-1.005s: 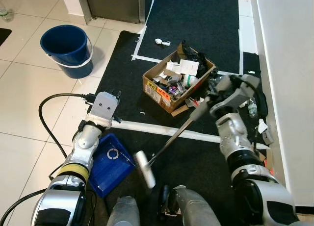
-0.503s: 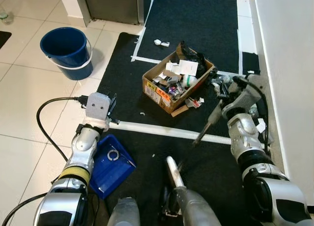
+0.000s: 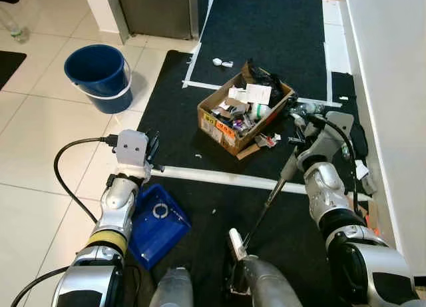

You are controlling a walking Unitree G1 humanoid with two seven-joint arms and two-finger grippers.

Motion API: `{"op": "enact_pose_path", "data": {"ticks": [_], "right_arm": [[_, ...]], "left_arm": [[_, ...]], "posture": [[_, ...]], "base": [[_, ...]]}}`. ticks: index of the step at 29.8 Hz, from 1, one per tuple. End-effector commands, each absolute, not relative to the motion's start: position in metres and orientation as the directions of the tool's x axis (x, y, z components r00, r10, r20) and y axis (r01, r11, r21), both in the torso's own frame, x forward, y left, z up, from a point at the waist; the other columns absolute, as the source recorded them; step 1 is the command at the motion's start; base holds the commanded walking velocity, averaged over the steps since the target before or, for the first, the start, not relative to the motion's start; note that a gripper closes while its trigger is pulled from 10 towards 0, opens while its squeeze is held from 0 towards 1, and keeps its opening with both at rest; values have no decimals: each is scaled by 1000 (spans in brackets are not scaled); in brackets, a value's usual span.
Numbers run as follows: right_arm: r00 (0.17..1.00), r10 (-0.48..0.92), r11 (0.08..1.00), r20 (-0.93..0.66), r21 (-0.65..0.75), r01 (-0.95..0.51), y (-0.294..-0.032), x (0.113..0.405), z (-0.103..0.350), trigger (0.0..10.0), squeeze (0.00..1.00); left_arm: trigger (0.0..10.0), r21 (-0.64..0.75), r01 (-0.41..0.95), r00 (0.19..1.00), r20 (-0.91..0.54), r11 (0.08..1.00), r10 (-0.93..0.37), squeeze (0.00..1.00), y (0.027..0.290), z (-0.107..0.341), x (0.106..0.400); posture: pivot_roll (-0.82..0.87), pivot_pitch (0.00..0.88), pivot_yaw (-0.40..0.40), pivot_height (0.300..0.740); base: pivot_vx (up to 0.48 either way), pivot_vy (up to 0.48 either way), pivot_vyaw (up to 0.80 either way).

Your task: Sweep floor

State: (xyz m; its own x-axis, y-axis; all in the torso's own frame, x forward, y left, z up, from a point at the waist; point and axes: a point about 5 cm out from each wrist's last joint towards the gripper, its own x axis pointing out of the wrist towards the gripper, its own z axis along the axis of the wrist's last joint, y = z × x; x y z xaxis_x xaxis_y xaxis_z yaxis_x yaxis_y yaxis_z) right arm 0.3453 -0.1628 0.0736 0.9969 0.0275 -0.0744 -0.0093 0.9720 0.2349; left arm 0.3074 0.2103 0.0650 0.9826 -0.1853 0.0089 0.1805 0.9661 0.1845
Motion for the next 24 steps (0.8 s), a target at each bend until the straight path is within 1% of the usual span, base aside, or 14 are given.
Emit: {"op": "enact_pose_path", "data": {"ticks": [1,15,24], "right_arm": [[994,18,971,-107,239,9,-162,341,65,10000,0],[992,23,976,-122,219,4,-161,338,61,10000,0],[992,35,979,-122,205,-9,-159,339,62,10000,0]], "left_arm": [[10000,98,199,975,-119,975,-187,0,203,37,293],[10000,82,209,973,-122,974,-198,0,199,36,294],[10000,66,204,973,-119,977,-196,0,196,36,294]], "posture": [[134,103,-50,740],[124,108,-52,740],[121,110,-63,740]], "base": [[-330,0,0],[-332,0,0],[-442,0,0]]}}
